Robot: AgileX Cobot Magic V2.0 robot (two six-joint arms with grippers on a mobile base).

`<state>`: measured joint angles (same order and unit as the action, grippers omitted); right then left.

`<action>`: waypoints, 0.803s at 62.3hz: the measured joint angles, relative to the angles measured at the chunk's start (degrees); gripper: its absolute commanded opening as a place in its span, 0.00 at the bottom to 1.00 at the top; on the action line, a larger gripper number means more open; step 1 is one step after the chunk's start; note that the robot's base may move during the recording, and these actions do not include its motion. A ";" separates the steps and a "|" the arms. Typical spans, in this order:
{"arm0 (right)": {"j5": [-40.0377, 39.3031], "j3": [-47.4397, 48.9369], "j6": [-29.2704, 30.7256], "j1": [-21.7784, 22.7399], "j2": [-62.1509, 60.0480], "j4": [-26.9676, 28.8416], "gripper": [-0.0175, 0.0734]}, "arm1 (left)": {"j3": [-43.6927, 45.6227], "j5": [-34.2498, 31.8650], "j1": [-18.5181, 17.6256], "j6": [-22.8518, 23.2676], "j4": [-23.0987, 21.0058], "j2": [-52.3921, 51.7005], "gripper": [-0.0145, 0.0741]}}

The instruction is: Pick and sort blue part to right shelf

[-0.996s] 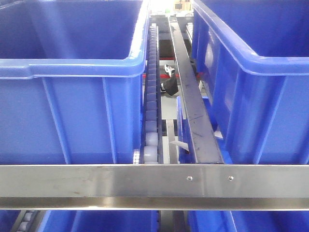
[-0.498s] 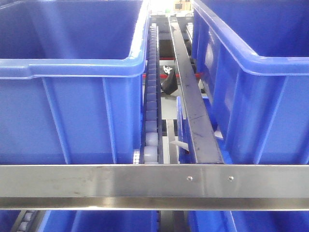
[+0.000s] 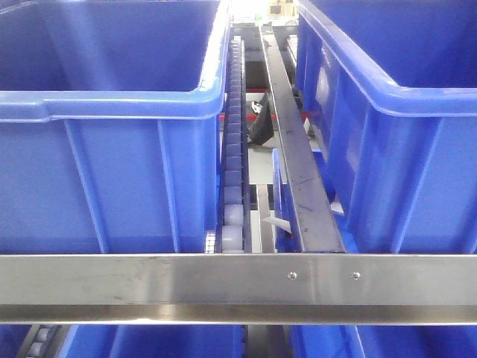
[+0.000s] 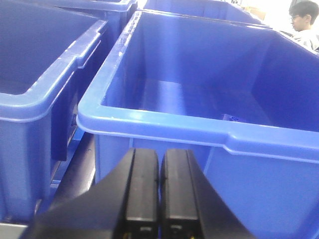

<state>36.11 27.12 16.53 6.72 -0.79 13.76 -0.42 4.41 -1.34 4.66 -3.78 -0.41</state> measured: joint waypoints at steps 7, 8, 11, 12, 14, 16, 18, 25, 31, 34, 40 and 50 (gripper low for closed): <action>0.00 0.00 0.00 0.00 0.00 0.00 0.26 | 0.00 0.00 0.00 0.00 0.00 0.00 0.30; 0.00 0.00 0.00 0.00 0.00 0.00 0.26 | 0.00 0.00 0.00 0.00 0.00 0.00 0.30; 0.00 0.00 0.00 0.00 0.00 0.00 0.26 | 0.00 0.00 0.00 0.00 0.00 0.00 0.30; 0.00 0.00 0.00 0.00 0.00 0.00 0.26 | 0.00 0.00 0.00 0.00 0.00 0.00 0.30; 0.00 0.00 0.00 0.00 0.00 0.00 0.26 | 0.00 0.00 0.00 0.00 0.00 0.00 0.30; 0.00 0.00 0.00 0.00 0.00 0.00 0.26 | 0.00 0.00 0.00 0.00 0.00 0.00 0.30; 0.00 0.00 0.00 0.00 0.00 0.00 0.26 | 0.00 0.00 0.00 0.00 0.00 0.00 0.30; 0.00 0.00 0.00 0.00 0.00 0.00 0.25 | 0.00 0.00 0.00 -0.04 0.00 0.00 0.30; 0.00 0.00 0.00 0.00 0.00 0.00 0.25 | 0.00 0.00 0.00 -0.04 0.00 0.00 0.30; 0.00 0.00 0.00 0.00 0.00 0.00 0.25 | 0.00 0.00 0.00 -0.04 0.00 0.00 0.30; -0.66 -0.41 0.00 0.00 0.00 0.00 0.25 | 0.00 0.00 0.00 -0.04 0.00 0.00 0.30; -6.19 -6.30 -8.37 -0.39 0.00 -3.99 0.25 | 0.00 0.00 0.00 -0.04 0.00 0.00 0.30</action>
<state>29.92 20.81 8.16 6.32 -0.79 9.77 -0.42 4.41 -1.34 4.62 -3.78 -0.41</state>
